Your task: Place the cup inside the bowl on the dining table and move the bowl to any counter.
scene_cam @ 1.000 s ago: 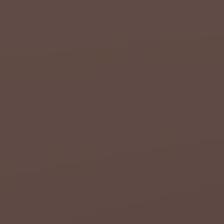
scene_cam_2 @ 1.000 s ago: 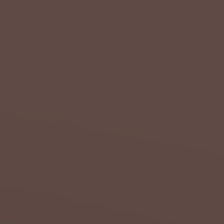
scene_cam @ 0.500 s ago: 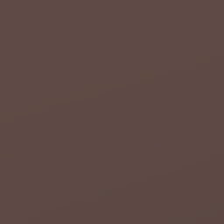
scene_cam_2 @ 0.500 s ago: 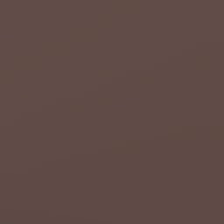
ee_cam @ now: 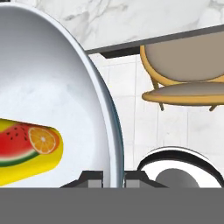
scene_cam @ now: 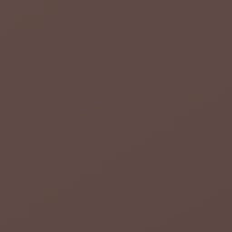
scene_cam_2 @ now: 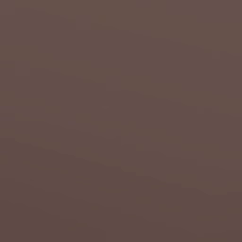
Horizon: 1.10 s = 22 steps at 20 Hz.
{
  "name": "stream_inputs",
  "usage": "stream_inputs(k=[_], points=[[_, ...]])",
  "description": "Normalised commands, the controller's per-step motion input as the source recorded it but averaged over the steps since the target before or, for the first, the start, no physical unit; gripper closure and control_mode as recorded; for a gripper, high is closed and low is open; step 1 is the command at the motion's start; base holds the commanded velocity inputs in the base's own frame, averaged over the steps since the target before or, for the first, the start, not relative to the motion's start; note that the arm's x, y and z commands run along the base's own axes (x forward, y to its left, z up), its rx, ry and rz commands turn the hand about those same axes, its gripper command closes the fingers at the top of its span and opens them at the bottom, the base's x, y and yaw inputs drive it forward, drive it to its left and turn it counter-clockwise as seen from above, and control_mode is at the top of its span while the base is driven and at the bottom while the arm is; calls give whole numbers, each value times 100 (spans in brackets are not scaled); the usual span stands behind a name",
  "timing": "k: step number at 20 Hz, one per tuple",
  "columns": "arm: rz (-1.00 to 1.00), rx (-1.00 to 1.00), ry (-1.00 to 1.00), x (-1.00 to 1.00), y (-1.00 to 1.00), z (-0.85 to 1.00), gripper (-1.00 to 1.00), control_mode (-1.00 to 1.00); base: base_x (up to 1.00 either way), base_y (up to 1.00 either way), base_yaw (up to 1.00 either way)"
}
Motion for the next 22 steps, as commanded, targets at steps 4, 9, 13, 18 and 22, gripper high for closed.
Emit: stream_inputs(k=[4,9,13,18,22], points=[[0,0,0,0,0,0,100,100,0,73,0],[0,0,0,0,0,0,100,100,0,76,0],[0,0,0,0,0,0,100,100,0,78,0],[0,0,0,0,0,0,100,100,0,80,0],[0,0,0,0,0,0,100,100,12,76,0]])
